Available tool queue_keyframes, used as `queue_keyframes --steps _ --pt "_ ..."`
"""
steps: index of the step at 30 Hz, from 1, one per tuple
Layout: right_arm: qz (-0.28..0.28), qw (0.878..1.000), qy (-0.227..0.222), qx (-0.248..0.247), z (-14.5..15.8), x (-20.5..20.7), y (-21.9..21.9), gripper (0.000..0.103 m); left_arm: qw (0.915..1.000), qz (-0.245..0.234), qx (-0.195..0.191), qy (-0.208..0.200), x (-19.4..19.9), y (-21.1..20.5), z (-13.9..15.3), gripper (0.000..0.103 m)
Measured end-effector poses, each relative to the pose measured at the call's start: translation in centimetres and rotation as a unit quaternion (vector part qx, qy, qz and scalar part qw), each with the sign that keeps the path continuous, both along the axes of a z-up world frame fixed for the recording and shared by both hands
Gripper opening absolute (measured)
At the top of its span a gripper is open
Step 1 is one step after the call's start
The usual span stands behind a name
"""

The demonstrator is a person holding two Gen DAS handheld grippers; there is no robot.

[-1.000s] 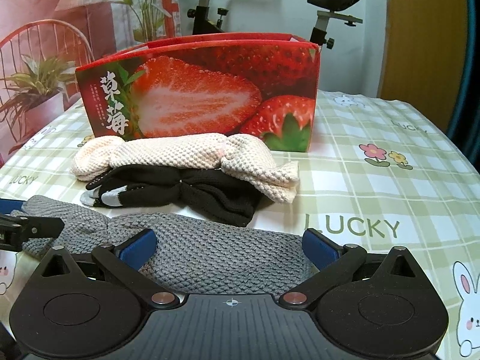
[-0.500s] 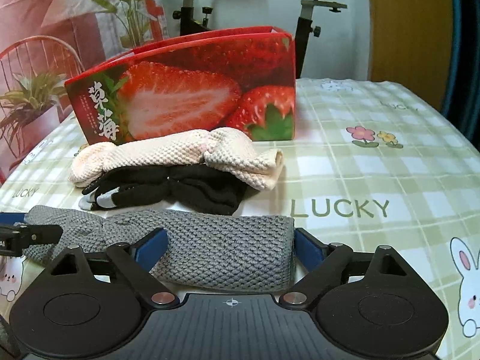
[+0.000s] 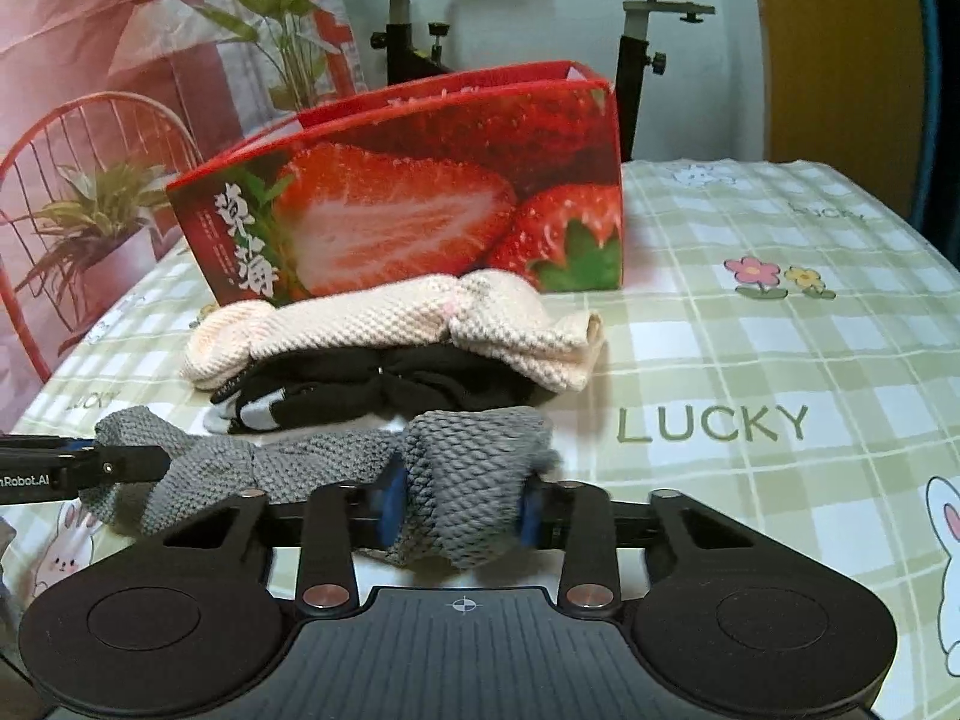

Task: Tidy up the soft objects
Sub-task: 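Close both tools on the grey knit cloth, then lift the grey knit cloth with both tools and carry it over the box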

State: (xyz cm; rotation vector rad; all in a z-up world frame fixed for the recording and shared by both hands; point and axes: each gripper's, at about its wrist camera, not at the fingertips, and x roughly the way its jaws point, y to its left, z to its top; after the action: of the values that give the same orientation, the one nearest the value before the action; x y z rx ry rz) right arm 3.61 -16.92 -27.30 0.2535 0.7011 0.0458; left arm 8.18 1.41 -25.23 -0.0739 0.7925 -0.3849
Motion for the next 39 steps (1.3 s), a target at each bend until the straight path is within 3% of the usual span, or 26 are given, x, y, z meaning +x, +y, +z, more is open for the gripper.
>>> queue_keyframes --steps 6,16,26,32,39 --pt "0.021 1.0 -0.023 -0.006 1.4 -0.2 0.5 0.021 0.9998 0.002 -0.004 -0.021 -0.3 0.2 0.9 0.018" --pt "0.036 0.995 -0.093 -0.005 6.8 0.2 0.0 0.021 0.9925 0.0 -0.021 -0.121 -0.7 0.8 6.3 0.018" --pt "0.049 0.986 -0.153 -0.051 13.1 5.3 -1.6 0.021 0.9847 -0.006 -0.04 -0.169 4.9 -0.3 12.6 0.018" --pt "0.05 0.982 -0.164 -0.074 15.4 9.6 -2.6 0.021 0.9859 0.001 -0.04 -0.162 9.1 -1.3 14.1 0.018" --pt "0.051 0.981 -0.159 -0.094 16.1 13.6 -3.3 0.021 0.9871 0.0 -0.025 -0.158 12.2 -2.0 14.3 0.018"
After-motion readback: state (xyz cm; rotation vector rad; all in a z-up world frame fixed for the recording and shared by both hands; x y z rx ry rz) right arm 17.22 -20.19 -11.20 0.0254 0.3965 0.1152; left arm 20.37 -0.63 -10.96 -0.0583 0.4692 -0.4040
